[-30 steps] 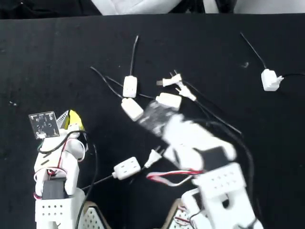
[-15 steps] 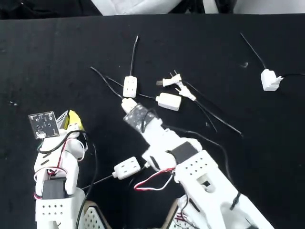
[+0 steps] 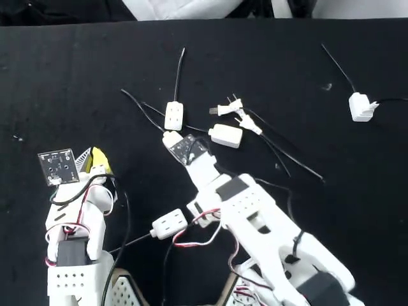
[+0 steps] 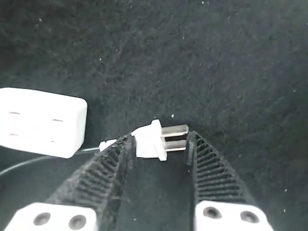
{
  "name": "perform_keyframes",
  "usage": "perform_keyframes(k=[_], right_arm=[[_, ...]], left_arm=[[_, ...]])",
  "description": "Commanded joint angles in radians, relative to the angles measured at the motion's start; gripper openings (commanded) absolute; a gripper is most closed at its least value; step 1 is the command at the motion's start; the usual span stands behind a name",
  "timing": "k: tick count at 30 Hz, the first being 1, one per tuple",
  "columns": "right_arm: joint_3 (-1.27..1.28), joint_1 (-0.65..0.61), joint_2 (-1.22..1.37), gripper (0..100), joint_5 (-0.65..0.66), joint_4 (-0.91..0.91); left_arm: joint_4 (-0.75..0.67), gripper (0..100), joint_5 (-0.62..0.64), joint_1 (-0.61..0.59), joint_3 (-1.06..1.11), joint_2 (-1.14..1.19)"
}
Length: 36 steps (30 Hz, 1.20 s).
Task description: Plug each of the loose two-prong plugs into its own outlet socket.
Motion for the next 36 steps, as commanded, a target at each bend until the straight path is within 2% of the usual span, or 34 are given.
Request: perform_keyframes(k=[1, 5, 11, 17, 19, 23, 28, 36], right_arm=[[-0.059, -0.009, 0.027, 16.9, -0.005, -0.003], [-0.076, -0.011, 0.028, 16.9, 0.021, -0.003], [-0.122, -0.003, 0.025, 17.5, 0.229, 0.133], [-0.194, -0.029, 0.028, 31.9, 0.161, 0.232], [-0.185, -0.064, 0.035, 32.2, 0.204, 0.23], [-0.133, -0.127, 0.035, 32.2, 0.428, 0.192], [-0.102, -0.123, 0.038, 32.2, 0.778, 0.17], [-0.035, -0.023, 0.038, 32.1, 1.108, 0.195]], left_arm=[[-0.017, 3, 0.006, -0.005, -0.007, -0.009], [-0.017, 3, 0.005, -0.005, -0.007, -0.009], [-0.018, 3, 0.002, -0.005, -0.007, -0.009], [-0.02, 3, 0.002, -0.005, -0.007, -0.009], [-0.02, 3, 0.002, -0.005, -0.007, -0.009], [-0.018, 3, 0.002, -0.005, -0.007, -0.009], [-0.015, 3, 0.0, -0.005, -0.007, -0.009], [-0.014, 3, 0.002, -0.007, -0.007, -0.009]])
